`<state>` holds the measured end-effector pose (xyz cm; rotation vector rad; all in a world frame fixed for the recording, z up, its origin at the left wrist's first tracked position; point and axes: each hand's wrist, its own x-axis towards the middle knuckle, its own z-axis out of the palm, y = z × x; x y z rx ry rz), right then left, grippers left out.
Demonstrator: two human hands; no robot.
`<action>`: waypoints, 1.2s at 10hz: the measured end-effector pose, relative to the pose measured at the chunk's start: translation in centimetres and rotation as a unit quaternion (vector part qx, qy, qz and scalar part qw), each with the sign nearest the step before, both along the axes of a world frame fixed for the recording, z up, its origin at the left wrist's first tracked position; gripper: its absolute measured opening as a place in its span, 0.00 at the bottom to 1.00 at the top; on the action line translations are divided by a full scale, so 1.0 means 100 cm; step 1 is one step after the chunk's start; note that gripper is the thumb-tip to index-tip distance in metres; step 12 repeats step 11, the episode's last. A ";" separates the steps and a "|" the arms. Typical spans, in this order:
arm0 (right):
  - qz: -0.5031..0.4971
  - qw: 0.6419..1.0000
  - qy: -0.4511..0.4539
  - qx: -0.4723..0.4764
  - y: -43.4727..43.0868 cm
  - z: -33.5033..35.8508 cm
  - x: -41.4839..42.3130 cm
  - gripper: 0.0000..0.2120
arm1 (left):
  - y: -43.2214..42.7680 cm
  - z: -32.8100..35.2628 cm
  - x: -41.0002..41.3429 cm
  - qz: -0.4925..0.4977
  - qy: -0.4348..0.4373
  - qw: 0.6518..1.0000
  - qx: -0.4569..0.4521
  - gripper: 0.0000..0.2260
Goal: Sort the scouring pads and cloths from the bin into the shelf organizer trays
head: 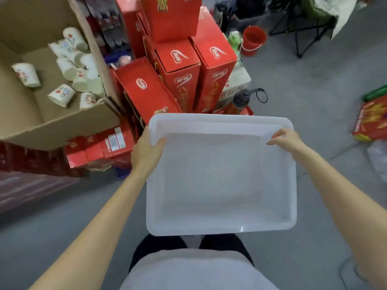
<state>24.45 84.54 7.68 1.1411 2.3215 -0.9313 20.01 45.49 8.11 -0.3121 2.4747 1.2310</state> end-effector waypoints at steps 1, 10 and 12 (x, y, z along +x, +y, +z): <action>0.015 1.000 -0.015 0.005 0.028 -0.057 0.011 0.06 | 0.028 -0.059 0.029 0.025 -0.045 0.998 -0.026 0.27; 0.144 0.988 0.005 -0.056 0.103 -0.446 -0.012 0.18 | 0.130 -0.440 0.092 0.148 -0.163 0.973 -0.064 0.36; 0.191 0.981 0.003 -0.029 0.099 -0.424 -0.009 0.24 | 0.125 -0.415 0.099 0.091 -0.135 0.982 -0.098 0.36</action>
